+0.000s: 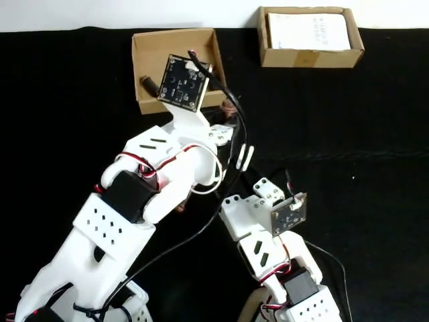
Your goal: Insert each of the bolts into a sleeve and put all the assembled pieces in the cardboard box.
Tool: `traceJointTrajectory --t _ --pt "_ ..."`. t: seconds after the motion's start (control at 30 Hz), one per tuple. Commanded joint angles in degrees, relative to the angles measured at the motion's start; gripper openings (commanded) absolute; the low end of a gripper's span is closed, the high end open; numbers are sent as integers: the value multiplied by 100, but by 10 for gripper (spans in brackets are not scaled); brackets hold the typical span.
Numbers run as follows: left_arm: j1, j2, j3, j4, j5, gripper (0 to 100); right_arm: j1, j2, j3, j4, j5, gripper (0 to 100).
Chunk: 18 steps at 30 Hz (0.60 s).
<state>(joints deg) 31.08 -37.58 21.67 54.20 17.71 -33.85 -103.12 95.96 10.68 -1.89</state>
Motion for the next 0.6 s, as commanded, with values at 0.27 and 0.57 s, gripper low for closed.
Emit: traceJointTrajectory --t 0.27,0.57 --pt "66 -31 -760 1327 -747 11 66 -136 576 -127 26 8" --pt "48 4 -927 2013 -756 14 66 -110 576 -119 26 8"
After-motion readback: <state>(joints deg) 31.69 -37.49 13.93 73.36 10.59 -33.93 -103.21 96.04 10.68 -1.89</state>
